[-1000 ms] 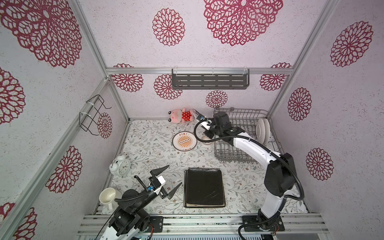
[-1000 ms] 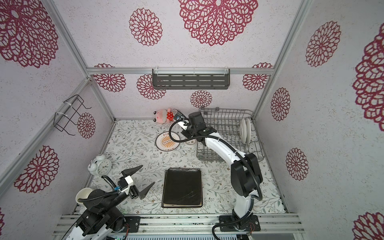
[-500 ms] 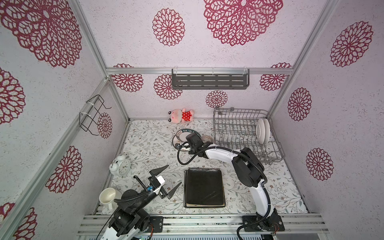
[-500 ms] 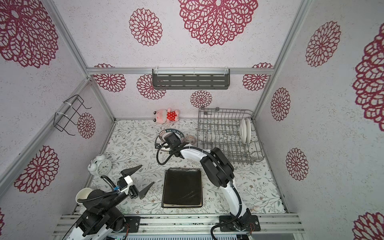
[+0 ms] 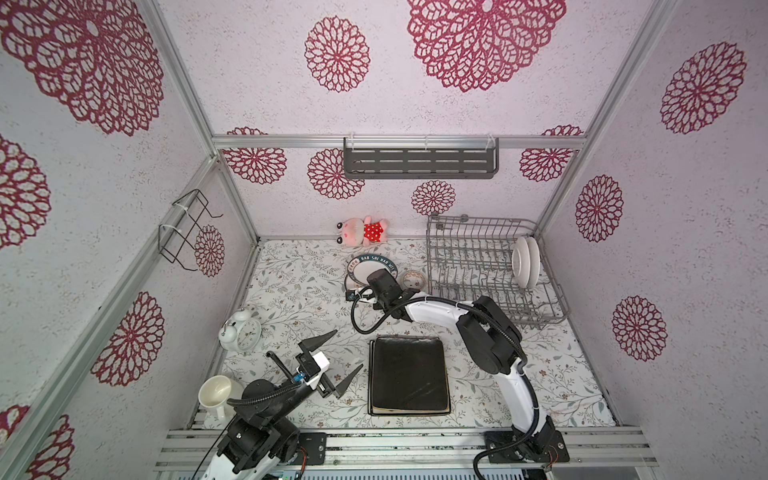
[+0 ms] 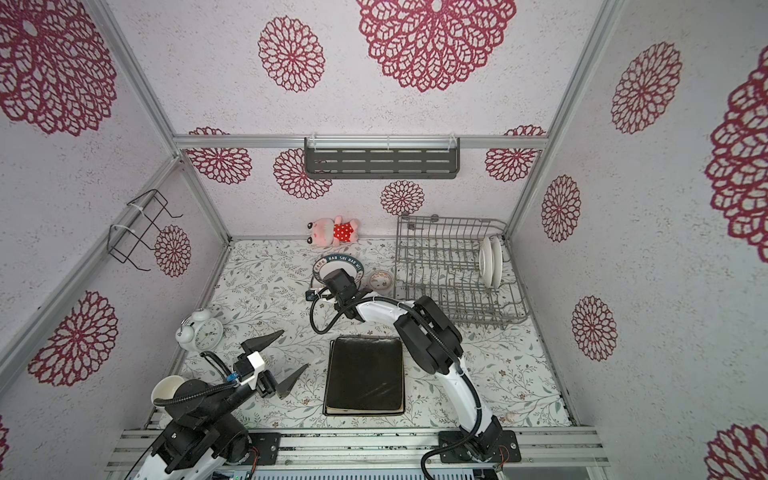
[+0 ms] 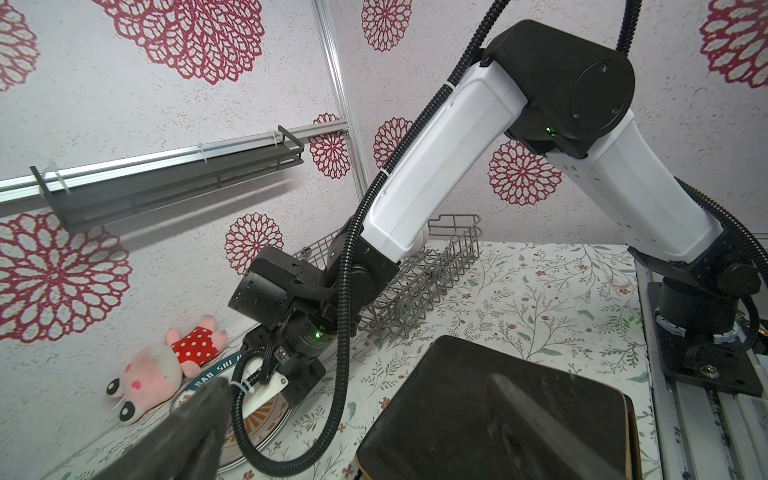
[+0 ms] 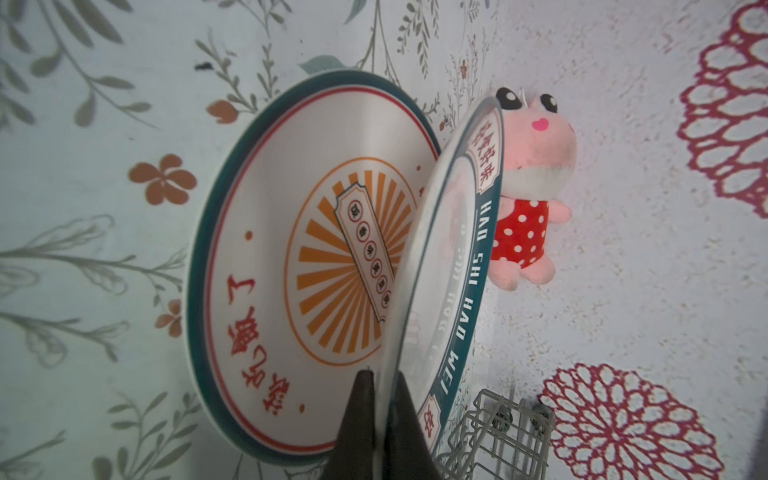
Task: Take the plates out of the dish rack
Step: 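Lift the green-rimmed plate out of the rack toward the plate stack, then lower the plate onto the plate stack and open the right gripper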
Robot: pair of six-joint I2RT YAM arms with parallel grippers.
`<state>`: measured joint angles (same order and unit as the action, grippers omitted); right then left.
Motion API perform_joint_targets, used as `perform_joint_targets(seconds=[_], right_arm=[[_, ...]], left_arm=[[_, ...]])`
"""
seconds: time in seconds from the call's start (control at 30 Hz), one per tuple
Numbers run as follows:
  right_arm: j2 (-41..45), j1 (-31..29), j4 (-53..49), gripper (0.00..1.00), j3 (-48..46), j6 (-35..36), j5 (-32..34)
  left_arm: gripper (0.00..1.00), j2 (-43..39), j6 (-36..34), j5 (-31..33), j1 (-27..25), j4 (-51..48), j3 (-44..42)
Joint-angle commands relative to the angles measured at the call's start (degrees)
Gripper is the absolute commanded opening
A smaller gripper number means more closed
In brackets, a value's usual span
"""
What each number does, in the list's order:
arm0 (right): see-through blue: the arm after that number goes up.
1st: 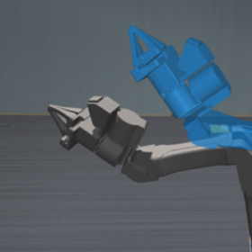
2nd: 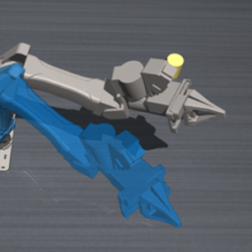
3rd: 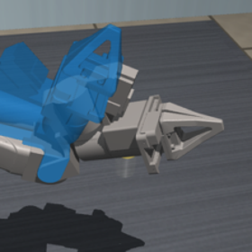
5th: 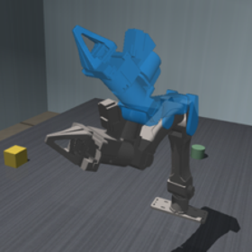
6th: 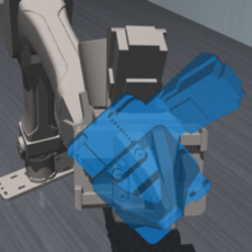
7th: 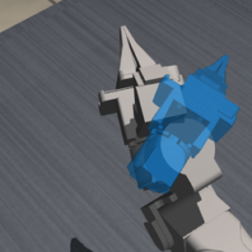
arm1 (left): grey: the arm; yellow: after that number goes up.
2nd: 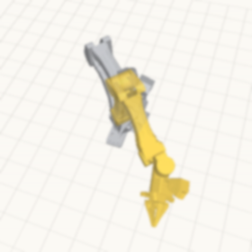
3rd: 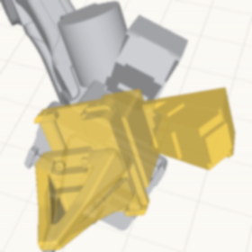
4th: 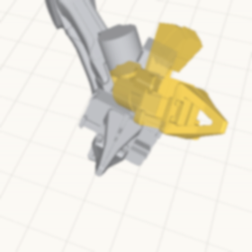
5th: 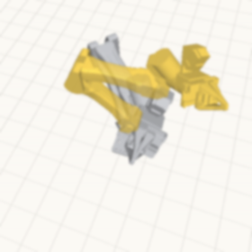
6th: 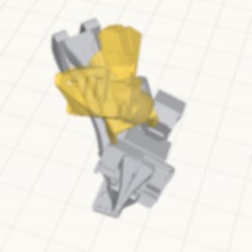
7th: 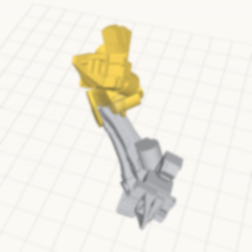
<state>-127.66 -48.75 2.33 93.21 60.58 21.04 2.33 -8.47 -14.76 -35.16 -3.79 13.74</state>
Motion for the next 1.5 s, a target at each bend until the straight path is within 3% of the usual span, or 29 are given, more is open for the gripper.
perform_joint_targets(seconds=[0.0,0.5,1.1,1.47], right_arm=[[0.24,-1.03,2.96,0.00,2.56,1.38,1.64],[-2.49,-2.77,2.06,0.00,4.31,2.38,3.11],[-0.06,-3.69,2.49,0.03,0.64,3.50,8.63],[0.96,-4.41,2.50,0.20,0.24,3.14,9.44]], left_arm=[[0.97,-0.92,-0.44,-0.87,0.48,0.45,-0.46],[0.97,-1.71,-0.28,-1.49,0.53,0.29,-0.38],[0.97,-2.14,-0.23,-2.36,0.52,-0.07,-0.23],[0.97,-2.15,-0.10,-2.69,0.52,-0.25,-0.17]])
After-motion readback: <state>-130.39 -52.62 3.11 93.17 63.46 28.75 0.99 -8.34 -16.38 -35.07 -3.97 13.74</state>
